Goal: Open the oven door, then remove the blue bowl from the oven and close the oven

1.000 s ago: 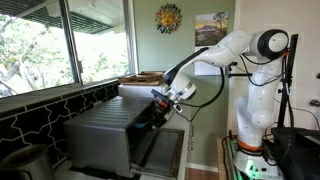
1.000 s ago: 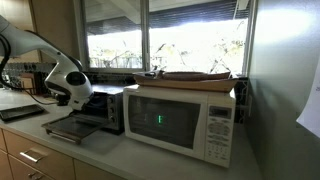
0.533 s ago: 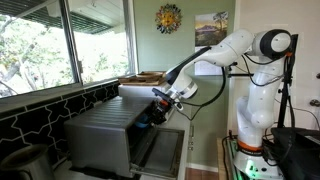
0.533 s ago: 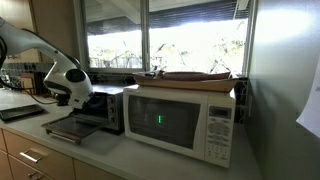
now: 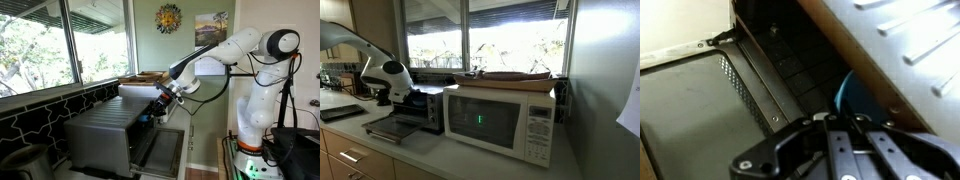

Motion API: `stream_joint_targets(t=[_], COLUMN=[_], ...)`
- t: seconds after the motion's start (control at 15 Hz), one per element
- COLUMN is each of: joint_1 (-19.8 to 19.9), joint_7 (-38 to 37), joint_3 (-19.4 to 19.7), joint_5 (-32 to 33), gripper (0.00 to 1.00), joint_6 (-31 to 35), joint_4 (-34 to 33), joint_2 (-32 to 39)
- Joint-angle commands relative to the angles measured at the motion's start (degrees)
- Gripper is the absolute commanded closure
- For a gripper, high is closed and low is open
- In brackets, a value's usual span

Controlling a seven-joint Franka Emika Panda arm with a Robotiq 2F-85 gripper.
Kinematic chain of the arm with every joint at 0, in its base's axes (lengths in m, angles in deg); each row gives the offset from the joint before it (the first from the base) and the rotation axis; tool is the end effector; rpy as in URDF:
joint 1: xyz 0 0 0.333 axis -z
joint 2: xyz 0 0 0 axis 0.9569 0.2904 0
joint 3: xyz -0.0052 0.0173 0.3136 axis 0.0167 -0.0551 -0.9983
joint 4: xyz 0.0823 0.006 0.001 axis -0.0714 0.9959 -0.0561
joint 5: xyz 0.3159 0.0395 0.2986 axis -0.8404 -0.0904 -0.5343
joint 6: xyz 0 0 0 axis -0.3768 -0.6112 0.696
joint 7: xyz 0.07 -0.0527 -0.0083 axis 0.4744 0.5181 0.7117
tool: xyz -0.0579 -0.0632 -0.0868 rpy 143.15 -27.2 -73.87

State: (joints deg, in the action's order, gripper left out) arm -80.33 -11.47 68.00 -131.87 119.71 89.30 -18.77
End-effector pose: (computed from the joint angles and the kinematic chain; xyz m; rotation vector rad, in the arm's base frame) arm 0.4662 0.1091 0.3891 -1.2860 1.8302 0.2035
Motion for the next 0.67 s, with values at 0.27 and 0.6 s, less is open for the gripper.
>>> stream_joint_targets(t=[0.27, 0.6], joint_1=[2.4, 3.8], joint_7=[-6.4, -8.0], joint_3=[-1.3, -1.0], joint_5=[16.3, 25.3], gripper=[0.95, 0.94], joint_6=[-3.2, -10.6], joint_4=[3.2, 3.9], joint_2=[-5.6, -8.5])
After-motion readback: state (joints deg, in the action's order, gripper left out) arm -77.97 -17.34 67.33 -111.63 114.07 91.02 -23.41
